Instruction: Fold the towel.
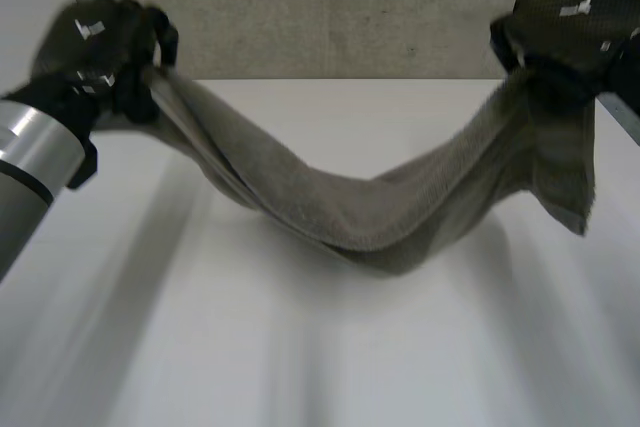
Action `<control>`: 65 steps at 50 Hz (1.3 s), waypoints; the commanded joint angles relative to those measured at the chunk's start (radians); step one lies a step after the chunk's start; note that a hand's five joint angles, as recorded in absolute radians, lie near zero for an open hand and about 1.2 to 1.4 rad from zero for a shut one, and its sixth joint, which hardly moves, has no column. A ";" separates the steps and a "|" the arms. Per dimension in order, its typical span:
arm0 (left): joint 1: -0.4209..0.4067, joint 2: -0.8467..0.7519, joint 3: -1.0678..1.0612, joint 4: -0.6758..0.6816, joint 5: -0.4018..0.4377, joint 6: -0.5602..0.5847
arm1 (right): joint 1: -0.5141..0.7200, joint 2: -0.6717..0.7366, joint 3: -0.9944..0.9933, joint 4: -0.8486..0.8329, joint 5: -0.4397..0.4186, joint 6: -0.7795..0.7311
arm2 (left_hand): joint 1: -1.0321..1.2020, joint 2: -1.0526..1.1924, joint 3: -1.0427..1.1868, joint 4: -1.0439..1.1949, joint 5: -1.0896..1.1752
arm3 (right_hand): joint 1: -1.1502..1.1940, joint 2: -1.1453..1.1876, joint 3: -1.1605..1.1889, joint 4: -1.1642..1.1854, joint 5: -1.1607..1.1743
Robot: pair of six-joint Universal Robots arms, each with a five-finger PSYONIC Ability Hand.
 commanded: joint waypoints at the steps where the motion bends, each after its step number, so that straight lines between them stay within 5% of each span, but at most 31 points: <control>1: 0.001 -0.202 0.011 -0.043 0.001 0.053 | -0.008 0.174 0.025 0.050 -0.023 -0.066 | -0.174 -0.184 -0.204 -0.180 -0.386 | 0.075 0.079 0.040 0.039 0.058; 9: -0.044 -0.465 0.288 -0.083 0.001 0.134 | 0.088 0.418 -0.173 -0.028 0.052 -0.066 | -0.174 -0.184 -0.204 -0.180 -0.386 | 0.075 0.079 0.040 0.039 0.058; 14: -0.065 -0.521 0.625 -0.068 -0.015 0.119 | 0.149 0.445 -0.327 -0.446 0.178 -0.002 | -0.174 -0.184 -0.204 -0.180 -0.386 | 0.075 0.079 0.040 0.039 0.058; 19: -0.085 -0.491 0.721 0.070 -0.045 0.050 | 0.150 0.383 -0.316 -0.660 0.201 0.024 | -0.174 -0.184 -0.204 -0.180 -0.386 | 0.075 0.079 0.040 0.039 0.058; 26: -0.071 -0.408 0.631 0.190 -0.099 -0.079 | 0.148 0.353 -0.241 -0.640 0.180 0.040 | -0.174 -0.184 -0.204 -0.180 -0.386 | 0.075 0.079 0.040 0.039 0.058; 34: -0.071 -0.422 0.414 0.198 -0.094 -0.066 | 0.140 0.356 -0.081 -0.576 0.092 0.031 | -0.174 -0.184 -0.204 -0.180 -0.386 | 0.075 0.079 0.040 0.039 0.058; 38: -0.070 -0.458 0.263 0.196 -0.081 -0.024 | 0.133 0.411 -0.011 -0.472 0.038 0.026 | -0.174 -0.184 -0.204 -0.180 -0.386 | 0.075 0.079 0.040 0.039 0.058; 50: -0.019 -0.502 0.001 0.190 0.011 0.188 | 0.128 0.516 0.146 -0.398 0.051 -0.123 | -0.174 -0.184 -0.204 -0.180 -0.386 | 0.075 0.079 0.040 0.039 0.058; 65: 0.079 -0.097 -0.225 0.071 0.096 0.214 | -0.001 0.100 0.285 -0.225 0.041 -0.074 | -0.174 -0.184 -0.204 -0.180 -0.386 | 0.075 0.079 0.040 0.039 0.058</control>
